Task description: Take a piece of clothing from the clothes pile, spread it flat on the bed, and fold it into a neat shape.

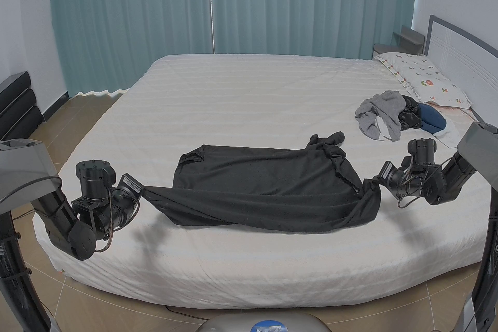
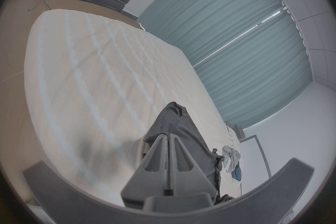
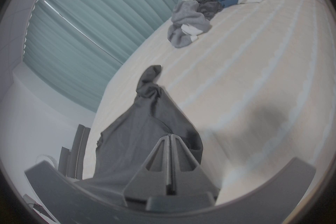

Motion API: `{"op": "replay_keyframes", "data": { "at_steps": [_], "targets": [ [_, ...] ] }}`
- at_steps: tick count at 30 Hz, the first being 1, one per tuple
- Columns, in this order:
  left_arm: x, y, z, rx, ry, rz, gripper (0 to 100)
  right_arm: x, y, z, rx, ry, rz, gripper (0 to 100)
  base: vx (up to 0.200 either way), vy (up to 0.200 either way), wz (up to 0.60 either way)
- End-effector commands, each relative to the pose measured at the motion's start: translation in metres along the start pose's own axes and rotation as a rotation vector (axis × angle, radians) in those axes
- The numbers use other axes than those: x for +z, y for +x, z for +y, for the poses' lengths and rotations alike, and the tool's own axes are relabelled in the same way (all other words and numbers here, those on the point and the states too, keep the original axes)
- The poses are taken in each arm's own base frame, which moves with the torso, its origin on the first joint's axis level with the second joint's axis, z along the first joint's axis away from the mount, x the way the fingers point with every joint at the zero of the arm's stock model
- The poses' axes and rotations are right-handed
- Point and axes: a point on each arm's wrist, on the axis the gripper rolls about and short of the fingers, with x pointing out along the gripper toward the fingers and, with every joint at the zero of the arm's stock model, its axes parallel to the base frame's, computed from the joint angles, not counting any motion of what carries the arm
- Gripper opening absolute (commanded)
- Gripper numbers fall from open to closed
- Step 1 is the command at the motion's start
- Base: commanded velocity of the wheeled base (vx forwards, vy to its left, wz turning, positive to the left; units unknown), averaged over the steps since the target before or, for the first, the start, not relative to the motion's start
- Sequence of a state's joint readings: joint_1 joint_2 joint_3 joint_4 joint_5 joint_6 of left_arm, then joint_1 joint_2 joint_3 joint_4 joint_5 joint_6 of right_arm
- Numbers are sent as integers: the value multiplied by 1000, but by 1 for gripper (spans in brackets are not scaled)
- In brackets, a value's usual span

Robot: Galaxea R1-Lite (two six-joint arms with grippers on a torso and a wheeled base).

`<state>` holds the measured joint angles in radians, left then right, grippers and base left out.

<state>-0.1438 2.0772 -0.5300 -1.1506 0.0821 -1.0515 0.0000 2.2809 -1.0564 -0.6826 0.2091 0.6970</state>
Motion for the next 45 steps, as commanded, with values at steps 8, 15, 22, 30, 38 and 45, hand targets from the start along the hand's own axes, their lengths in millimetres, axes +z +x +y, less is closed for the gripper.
{"op": "replay_keyframes", "data": {
  "at_steps": [8,15,22,30,38,45],
  "targets": [
    [-1,13,7,-12,-59,-18,0,22,39,19,58,15,-87,0,0,0,0],
    [-3,14,9,-2,-58,-9,0,2,34,6,17,-9,-10,100,0,0,0],
    [-4,13,10,2,-53,-2,0,-22,17,-11,-5,-206,98,100,0,0,0],
    [-4,12,10,2,-51,-2,0,-39,20,-7,0,-265,150,0,0,0,0],
    [-3,14,10,1,-53,-6,0,-39,36,3,32,-287,120,0,0,0,0],
    [-2,15,9,-4,-54,-15,0,-6,48,30,65,-161,-35,0,0,0,0]
  ]
}}
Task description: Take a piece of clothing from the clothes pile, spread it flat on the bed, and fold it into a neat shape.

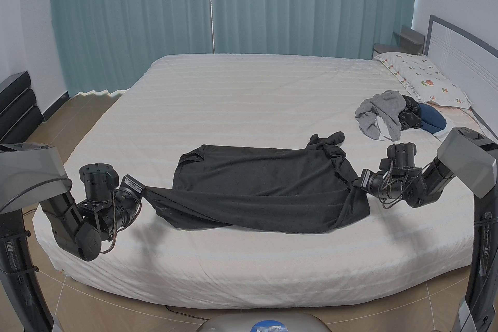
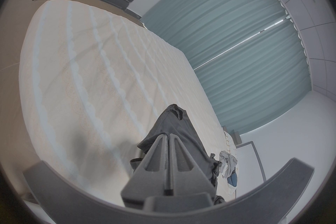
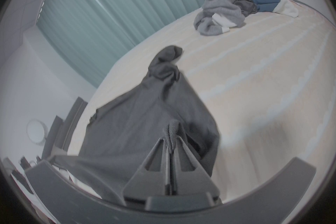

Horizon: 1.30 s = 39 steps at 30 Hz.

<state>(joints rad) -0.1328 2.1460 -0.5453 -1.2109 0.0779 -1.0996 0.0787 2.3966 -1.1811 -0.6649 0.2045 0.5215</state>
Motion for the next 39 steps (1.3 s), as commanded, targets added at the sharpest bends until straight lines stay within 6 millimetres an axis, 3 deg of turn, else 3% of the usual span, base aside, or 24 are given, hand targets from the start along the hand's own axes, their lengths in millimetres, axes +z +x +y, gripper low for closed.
{"op": "replay_keyframes", "data": {
  "at_steps": [1,9,10,13,17,26,28,31,34,36,37,39],
  "targets": [
    [1,1,0,-2,-3,-7,0,24,9,12,19,65,-104,0,0,0,0],
    [1,2,0,1,-4,-9,0,27,28,13,28,98,-151,0,0,0,0],
    [2,2,1,3,-4,-10,0,28,32,12,27,102,-176,100,0,0,0],
    [1,3,1,4,-4,-8,0,25,40,9,32,125,-210,100,0,0,0],
    [1,3,2,7,-4,-8,0,19,36,7,30,142,-194,100,0,0,0],
    [0,3,3,11,-3,-4,0,28,-18,6,95,147,-104,100,0,0,0],
    [0,3,3,11,-3,-4,0,23,-37,0,108,133,-50,100,0,0,0],
    [0,3,4,12,-3,-3,0,15,-50,-8,90,102,-6,100,0,0,0],
    [0,3,4,11,-3,-2,0,-2,-55,-16,69,78,59,100,0,0,0],
    [0,3,4,11,-3,-2,0,-2,-55,-16,69,78,59,100,0,0,0],
    [0,3,3,11,-3,-2,0,-17,-53,-20,57,71,106,100,0,0,0],
    [0,3,4,14,-1,-1,0,-23,-49,-21,52,72,127,100,0,0,0]
  ]
}}
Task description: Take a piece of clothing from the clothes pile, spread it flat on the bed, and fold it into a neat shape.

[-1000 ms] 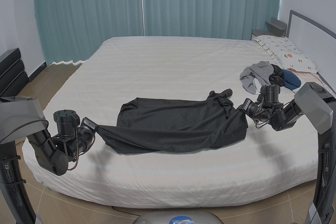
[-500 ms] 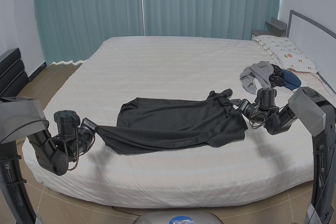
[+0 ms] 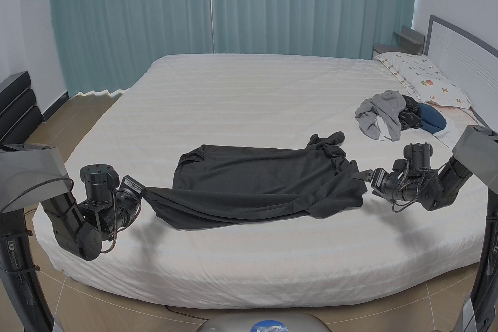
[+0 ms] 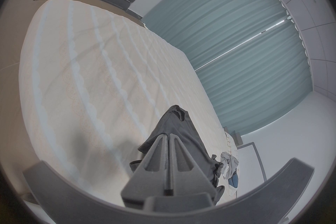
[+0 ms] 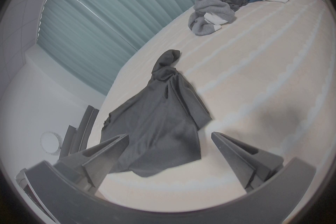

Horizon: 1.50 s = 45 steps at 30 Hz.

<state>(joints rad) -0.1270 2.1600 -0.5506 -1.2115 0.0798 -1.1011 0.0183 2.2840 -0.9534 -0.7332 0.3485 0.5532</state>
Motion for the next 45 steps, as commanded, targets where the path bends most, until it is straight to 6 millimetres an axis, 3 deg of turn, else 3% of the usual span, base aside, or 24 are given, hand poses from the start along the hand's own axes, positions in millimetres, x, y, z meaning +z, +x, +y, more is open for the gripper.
{"op": "replay_keyframes", "data": {
  "at_steps": [1,12,13,22,27,33,37,45],
  "targets": [
    [0,0,1,2,0,1,0,-17,0,-2,-12,-3,60,100,0,0,0],
    [0,0,1,2,3,1,0,-33,36,-6,-39,-11,86,100,0,0,0],
    [0,0,1,2,3,1,0,-34,38,-7,-47,-14,80,0,0,0,0],
    [-2,-1,3,14,26,9,0,-32,24,-9,-65,-3,74,0,0,0,0],
    [-7,-11,11,53,142,44,0,-22,-10,-13,-90,25,42,0,0,0,0],
    [-16,-27,17,81,279,88,0,-25,-44,-16,-109,49,50,0,0,0,0],
    [-27,-49,23,130,423,175,0,-40,-77,-14,-130,29,81,0,0,0,0],
    [-36,-72,29,210,531,288,0,-65,-110,-11,-157,-41,153,0,0,0,0]
  ]
}}
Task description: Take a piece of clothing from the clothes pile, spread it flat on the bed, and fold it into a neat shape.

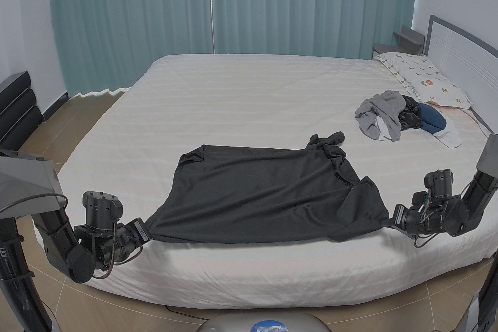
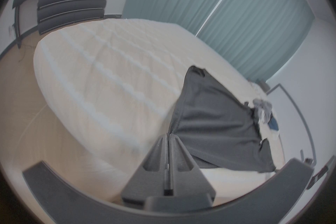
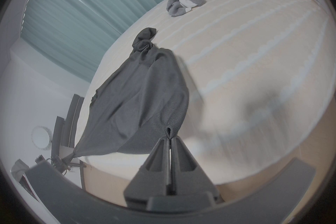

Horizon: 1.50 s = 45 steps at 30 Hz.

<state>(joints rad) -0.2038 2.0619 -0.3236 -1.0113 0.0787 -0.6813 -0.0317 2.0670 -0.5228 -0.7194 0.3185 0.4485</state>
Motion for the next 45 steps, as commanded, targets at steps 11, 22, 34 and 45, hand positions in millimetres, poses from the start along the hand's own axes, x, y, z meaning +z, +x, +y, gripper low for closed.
{"op": "replay_keyframes", "data": {
  "at_steps": [11,22,34,45],
  "targets": [
    [-15,-16,6,73,103,129,0,-35,-35,-2,-46,-111,107,0,0,0,0],
    [-20,-15,0,21,107,162,100,-22,-21,0,-11,-69,89,100,0,0,0],
    [-12,-14,-7,-67,-25,189,100,15,-28,-9,83,197,-6,100,0,0,0],
    [-11,-13,-10,-78,-49,188,100,17,-30,-10,80,216,-18,100,0,-145,0]
  ]
}}
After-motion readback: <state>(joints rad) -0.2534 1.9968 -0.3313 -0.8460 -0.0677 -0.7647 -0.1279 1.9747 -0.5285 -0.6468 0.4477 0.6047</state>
